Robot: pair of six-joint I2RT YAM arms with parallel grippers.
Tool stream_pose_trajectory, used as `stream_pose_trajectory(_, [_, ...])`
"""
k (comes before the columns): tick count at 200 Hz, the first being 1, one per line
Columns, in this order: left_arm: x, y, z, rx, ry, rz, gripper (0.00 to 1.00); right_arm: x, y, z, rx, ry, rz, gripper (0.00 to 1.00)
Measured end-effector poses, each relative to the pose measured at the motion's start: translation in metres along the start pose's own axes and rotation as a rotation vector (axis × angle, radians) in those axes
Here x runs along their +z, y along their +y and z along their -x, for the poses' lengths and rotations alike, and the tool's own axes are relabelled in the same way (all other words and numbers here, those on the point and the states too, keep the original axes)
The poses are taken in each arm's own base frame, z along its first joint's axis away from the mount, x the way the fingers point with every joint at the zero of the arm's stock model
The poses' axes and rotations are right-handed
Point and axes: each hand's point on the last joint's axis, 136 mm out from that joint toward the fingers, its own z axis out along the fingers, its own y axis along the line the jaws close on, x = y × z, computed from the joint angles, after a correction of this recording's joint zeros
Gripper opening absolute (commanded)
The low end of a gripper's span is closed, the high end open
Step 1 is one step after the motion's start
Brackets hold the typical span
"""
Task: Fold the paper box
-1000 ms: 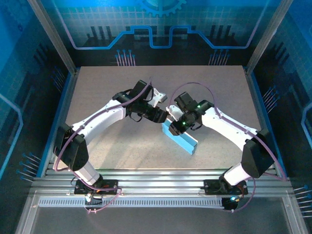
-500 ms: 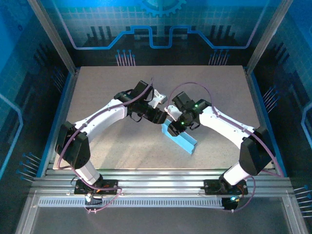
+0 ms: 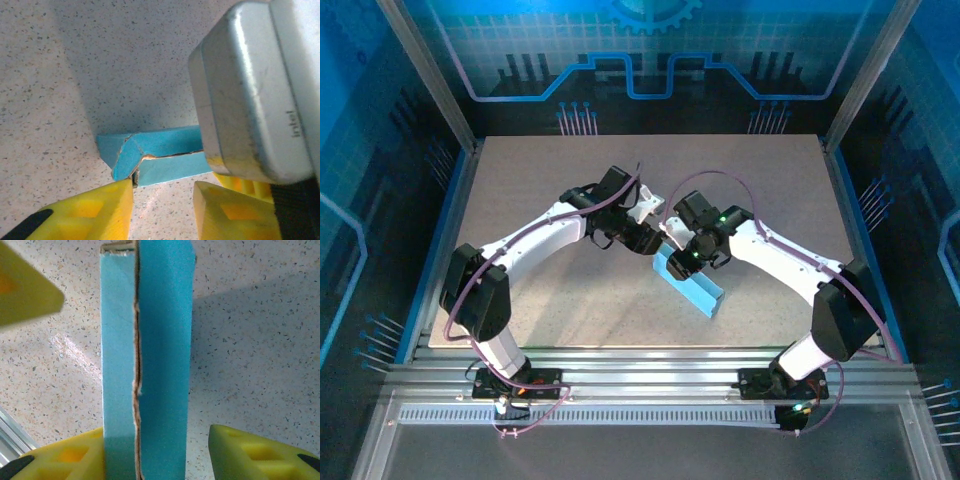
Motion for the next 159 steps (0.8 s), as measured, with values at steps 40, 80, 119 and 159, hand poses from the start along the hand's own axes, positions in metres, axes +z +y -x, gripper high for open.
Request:
stream_pose_trajectory(40, [-0.001,0.008,0.002,0.032,-0.003,0.052,0.39,0.0,0.0,0.001,0.003,-0.006,-0.001,0.48])
stream_pose_trajectory(80, [-0.002,0.015,0.002,0.056,-0.003,0.088,0.41,-0.001,0.0,0.001,0.003,-0.011,0.0,0.46])
stream_pose_trajectory(119, [-0.003,0.02,0.01,0.06,-0.032,0.097,0.42,-0.002,0.005,-0.001,-0.002,-0.011,0.021,0.45])
stream_pose_trajectory(159, [-0.002,0.022,0.014,0.059,-0.051,0.087,0.43,-0.002,0.006,-0.001,-0.001,-0.013,0.027,0.44])
